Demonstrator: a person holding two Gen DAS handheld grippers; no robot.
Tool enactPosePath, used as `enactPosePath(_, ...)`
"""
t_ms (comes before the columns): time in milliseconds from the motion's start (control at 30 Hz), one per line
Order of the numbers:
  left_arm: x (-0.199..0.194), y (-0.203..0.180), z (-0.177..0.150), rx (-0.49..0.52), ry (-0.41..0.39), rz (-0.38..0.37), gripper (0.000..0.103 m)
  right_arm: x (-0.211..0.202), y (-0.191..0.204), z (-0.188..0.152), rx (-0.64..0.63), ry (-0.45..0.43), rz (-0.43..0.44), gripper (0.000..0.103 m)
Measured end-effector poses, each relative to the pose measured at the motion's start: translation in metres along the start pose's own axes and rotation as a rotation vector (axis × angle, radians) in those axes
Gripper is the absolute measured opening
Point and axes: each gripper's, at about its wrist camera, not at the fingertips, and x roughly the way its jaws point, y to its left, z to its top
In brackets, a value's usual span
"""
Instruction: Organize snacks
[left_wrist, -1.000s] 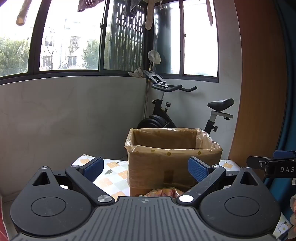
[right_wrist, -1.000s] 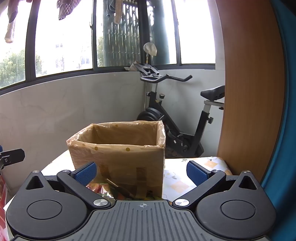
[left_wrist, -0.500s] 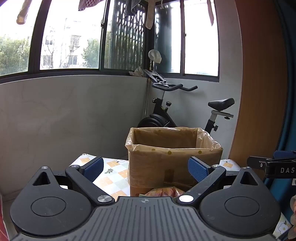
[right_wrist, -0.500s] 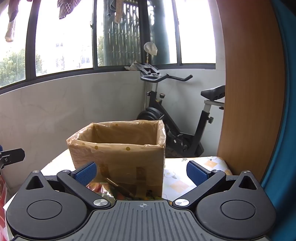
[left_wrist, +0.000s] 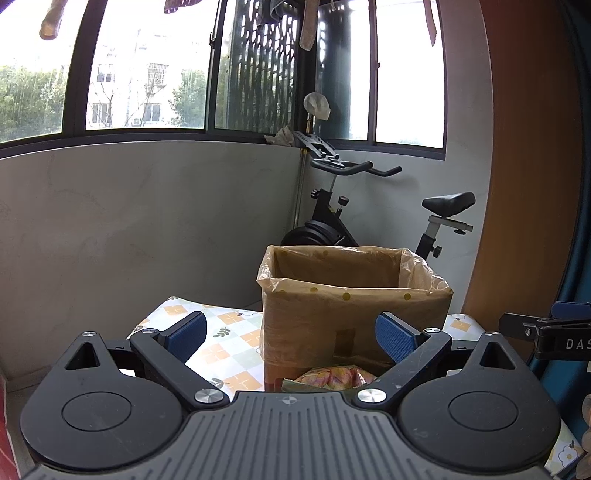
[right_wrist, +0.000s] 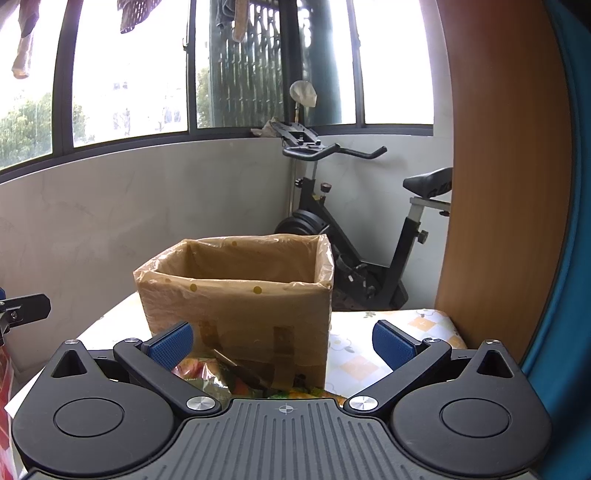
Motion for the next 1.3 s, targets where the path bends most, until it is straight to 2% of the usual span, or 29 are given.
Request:
enactPosePath(367,0.011,0.028,-0.016,-0.067,0.05,0.116,0.099,0.006,-0.004,-0.03,0.071,-0.103,0.062,0.103)
enactPosePath(500,0.019,0.043,-0.03,-0.089,0.096,0.119,0.099,0.015,0.001,-0.052,0.085,-0.157,0.043,0.103)
enactPosePath(667,0.032,0.05,-0.055,-0.097,0.14,0.105,0.099,0.037,0.002,-0.083,0.1,-0.078,0.044,0.103)
enactPosePath(800,0.048,0.056,-0.078,-0.135,0.202,0.063,0.097,0.05,0.0,-0.103,0.101,-0.03,0.048,0.103)
enactPosePath(900,0.059,0.054,-0.096,-0.126,0.246,0.038,0.097,0.061,-0.002,-0.114,0.099,-0.001,0.039,0.103)
enactPosePath(1300,0.109,0.039,-0.123,-0.081,0.348,0.005,0.097,0.09,-0.019,-0.147,0.169,0.095,0.021,0.103)
